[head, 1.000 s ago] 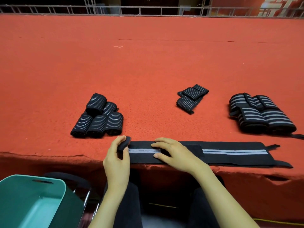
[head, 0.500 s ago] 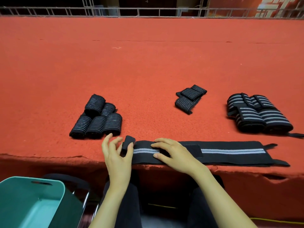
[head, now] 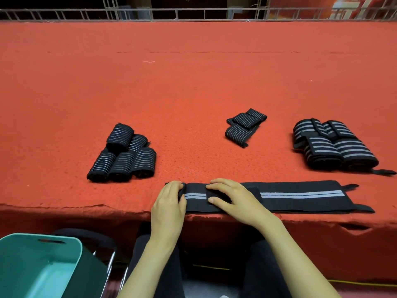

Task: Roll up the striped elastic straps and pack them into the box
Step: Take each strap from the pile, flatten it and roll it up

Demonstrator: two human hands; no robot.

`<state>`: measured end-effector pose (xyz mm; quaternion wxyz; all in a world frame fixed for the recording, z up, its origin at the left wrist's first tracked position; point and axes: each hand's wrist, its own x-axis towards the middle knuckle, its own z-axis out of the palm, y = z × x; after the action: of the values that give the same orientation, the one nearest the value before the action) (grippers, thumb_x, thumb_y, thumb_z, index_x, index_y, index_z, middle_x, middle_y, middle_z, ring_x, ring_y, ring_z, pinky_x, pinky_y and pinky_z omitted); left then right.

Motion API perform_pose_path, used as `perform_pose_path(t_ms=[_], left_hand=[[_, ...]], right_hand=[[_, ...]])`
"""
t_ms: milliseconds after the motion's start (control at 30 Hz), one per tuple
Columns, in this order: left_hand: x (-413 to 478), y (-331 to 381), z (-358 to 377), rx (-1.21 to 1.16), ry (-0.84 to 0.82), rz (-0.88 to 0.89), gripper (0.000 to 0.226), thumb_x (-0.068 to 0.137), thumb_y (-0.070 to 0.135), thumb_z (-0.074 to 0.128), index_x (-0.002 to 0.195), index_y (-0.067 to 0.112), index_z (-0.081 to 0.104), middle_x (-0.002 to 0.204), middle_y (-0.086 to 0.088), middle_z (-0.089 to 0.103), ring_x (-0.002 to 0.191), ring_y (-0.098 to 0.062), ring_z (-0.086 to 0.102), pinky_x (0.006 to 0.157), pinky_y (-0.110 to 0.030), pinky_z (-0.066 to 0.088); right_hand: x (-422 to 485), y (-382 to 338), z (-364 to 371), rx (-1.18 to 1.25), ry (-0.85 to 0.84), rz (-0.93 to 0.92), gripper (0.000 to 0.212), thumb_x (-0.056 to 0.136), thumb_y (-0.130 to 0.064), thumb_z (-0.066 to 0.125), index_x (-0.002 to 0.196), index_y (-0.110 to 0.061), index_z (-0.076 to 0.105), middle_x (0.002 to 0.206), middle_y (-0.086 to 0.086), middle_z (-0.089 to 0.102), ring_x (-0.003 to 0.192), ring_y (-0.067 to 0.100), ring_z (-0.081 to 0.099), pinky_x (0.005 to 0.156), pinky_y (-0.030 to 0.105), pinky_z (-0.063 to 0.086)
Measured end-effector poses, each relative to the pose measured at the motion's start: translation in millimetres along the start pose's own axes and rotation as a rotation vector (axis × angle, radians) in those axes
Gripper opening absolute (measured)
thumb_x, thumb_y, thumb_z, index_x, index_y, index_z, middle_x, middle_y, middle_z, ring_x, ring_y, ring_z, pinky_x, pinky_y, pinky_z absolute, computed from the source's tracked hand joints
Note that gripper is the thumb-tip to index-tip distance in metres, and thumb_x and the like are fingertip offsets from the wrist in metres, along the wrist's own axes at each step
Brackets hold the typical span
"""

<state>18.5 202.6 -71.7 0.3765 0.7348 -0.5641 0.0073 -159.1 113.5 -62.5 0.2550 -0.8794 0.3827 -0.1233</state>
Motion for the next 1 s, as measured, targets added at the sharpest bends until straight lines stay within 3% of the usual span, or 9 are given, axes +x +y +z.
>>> perform_pose_path(t_ms=[100, 233, 333, 433, 500, 567, 667, 833, 1000], left_hand=[[0.3, 1.9, 0.9, -0.045, -0.045, -0.01, 0.018, 0.082, 0.013, 0.071, 0.1, 0.008, 0.068, 0.107, -0.002, 0.068, 0.111, -0.018, 0.06, 0.092, -0.025, 0.04], [2.7, 5.3, -4.0, -0.167, -0.162, -0.086, 0.026, 0.098, 0.013, 0.045, 0.114, 0.009, 0.066, 0.124, -0.002, 0.062, 0.13, -0.013, 0.045, 0.112, -0.02, 0.018], [7.2, 0.6, -11.8, -0.219, -0.226, -0.11, 0.022, 0.096, 0.005, 0.048, 0.109, 0.009, 0.065, 0.127, -0.003, 0.06, 0.127, -0.009, 0.045, 0.108, -0.013, 0.021], [11.1, -0.7, -16.6, -0.27, -0.188, -0.143, 0.015, 0.087, 0.002, 0.061, 0.099, 0.012, 0.061, 0.117, 0.003, 0.06, 0.11, -0.007, 0.051, 0.089, 0.001, 0.029], [10.4, 0.9, -15.0, -0.287, -0.129, -0.21, 0.028, 0.082, 0.006, 0.068, 0.106, 0.013, 0.055, 0.115, 0.004, 0.049, 0.108, -0.01, 0.047, 0.091, -0.004, 0.031], [10.4, 1.9, -12.8, -0.241, -0.12, -0.34, 0.042, 0.079, 0.018, 0.073, 0.115, 0.017, 0.049, 0.116, 0.004, 0.041, 0.111, -0.015, 0.04, 0.098, -0.023, 0.032], [12.0, 4.8, -13.9, -0.08, -0.179, -0.419, 0.051, 0.08, 0.034, 0.07, 0.121, 0.021, 0.044, 0.118, 0.0, 0.047, 0.114, -0.023, 0.043, 0.094, -0.035, 0.031], [9.0, 22.0, -12.5, -0.17, -0.108, -0.3, 0.045, 0.081, 0.021, 0.069, 0.118, 0.023, 0.043, 0.108, 0.003, 0.043, 0.088, -0.016, 0.049, 0.077, -0.029, 0.037], [8.3, 15.0, -12.6, -0.309, 0.006, -0.277, 0.049, 0.079, 0.006, 0.069, 0.122, 0.022, 0.052, 0.11, 0.006, 0.046, 0.094, -0.004, 0.047, 0.082, -0.018, 0.034]], right_hand=[[-0.4, 0.1, 1.4, -0.005, 0.018, 0.003, 0.041, 0.095, -0.05, 0.047, 0.134, -0.037, 0.05, 0.14, -0.023, 0.041, 0.131, -0.002, 0.03, 0.104, 0.021, 0.023], [-0.5, -0.6, 2.8, -0.006, 0.044, 0.008, 0.04, 0.094, -0.051, 0.048, 0.132, -0.038, 0.051, 0.139, -0.024, 0.042, 0.13, -0.002, 0.031, 0.108, 0.026, 0.026], [-2.2, -0.3, 3.6, -0.012, 0.038, -0.005, 0.046, 0.09, -0.058, 0.049, 0.132, -0.042, 0.049, 0.14, -0.025, 0.039, 0.132, -0.001, 0.029, 0.107, 0.026, 0.025], [-5.3, -0.9, 1.7, -0.015, 0.0, -0.031, 0.055, 0.08, -0.067, 0.055, 0.132, -0.048, 0.048, 0.144, -0.024, 0.033, 0.132, -0.003, 0.023, 0.106, 0.026, 0.021], [-7.4, -1.1, -1.2, -0.003, -0.023, -0.036, 0.06, 0.077, -0.067, 0.06, 0.132, -0.048, 0.048, 0.145, -0.024, 0.03, 0.126, -0.009, 0.017, 0.103, 0.024, 0.017], [-8.4, -1.3, -2.8, 0.015, -0.028, -0.034, 0.06, 0.076, -0.065, 0.063, 0.132, -0.049, 0.048, 0.146, -0.024, 0.029, 0.123, -0.012, 0.014, 0.102, 0.024, 0.016], [-8.1, -1.1, -1.7, 0.031, -0.022, -0.028, 0.058, 0.077, -0.063, 0.064, 0.131, -0.049, 0.049, 0.146, -0.024, 0.029, 0.124, -0.011, 0.014, 0.105, 0.026, 0.017], [-8.0, -3.6, -0.9, 0.007, -0.015, -0.018, 0.059, 0.076, -0.062, 0.066, 0.131, -0.048, 0.049, 0.146, -0.022, 0.03, 0.135, 0.001, 0.019, 0.106, 0.026, 0.016], [3.7, -9.8, 2.8, 0.001, -0.004, -0.033, 0.062, 0.075, -0.061, 0.067, 0.131, -0.042, 0.052, 0.146, -0.015, 0.034, 0.136, 0.004, 0.021, 0.115, 0.031, 0.014]])
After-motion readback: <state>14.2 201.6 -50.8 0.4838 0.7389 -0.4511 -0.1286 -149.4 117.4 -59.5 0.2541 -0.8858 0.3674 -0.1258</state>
